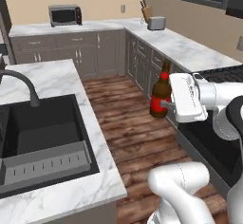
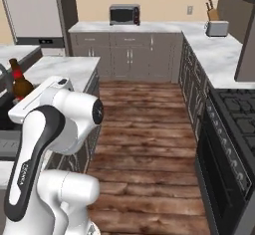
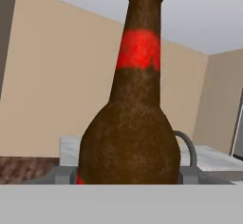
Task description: Get the candle and the beer from the cabinet and move them to the dining counter.
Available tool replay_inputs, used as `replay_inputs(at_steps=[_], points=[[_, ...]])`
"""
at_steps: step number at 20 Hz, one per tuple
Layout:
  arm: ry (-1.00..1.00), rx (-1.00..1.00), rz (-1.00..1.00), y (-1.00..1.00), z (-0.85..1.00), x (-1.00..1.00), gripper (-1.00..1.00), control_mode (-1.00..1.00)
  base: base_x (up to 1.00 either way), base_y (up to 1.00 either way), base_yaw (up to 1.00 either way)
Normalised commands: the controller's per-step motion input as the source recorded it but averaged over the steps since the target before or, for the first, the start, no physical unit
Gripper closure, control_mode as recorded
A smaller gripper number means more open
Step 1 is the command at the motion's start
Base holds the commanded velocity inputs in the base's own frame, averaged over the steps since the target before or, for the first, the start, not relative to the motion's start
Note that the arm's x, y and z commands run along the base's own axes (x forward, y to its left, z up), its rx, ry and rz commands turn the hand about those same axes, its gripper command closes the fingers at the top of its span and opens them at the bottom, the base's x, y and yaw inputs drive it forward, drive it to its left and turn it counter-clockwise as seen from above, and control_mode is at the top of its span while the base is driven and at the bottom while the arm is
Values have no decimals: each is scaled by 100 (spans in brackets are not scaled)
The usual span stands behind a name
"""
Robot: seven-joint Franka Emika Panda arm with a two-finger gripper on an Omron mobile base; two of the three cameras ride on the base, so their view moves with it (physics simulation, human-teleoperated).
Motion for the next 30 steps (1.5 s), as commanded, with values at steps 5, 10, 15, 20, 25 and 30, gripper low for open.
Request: replay_inputs(at_steps=[5, 10, 15, 20, 25, 30], points=[[0, 0, 0, 0, 0, 0, 100, 100, -11, -40, 25], [0, 0, 0, 0, 0, 0, 100, 100, -89, -41, 20], [0, 0, 0, 0, 0, 0, 100, 100, -70, 6, 16], [0, 0, 0, 0, 0, 0, 100, 100, -6, 74, 23], [0, 0, 0, 0, 0, 0, 100, 100, 23, 86, 19], [0, 0, 0, 0, 0, 0, 100, 100, 44, 82, 16]])
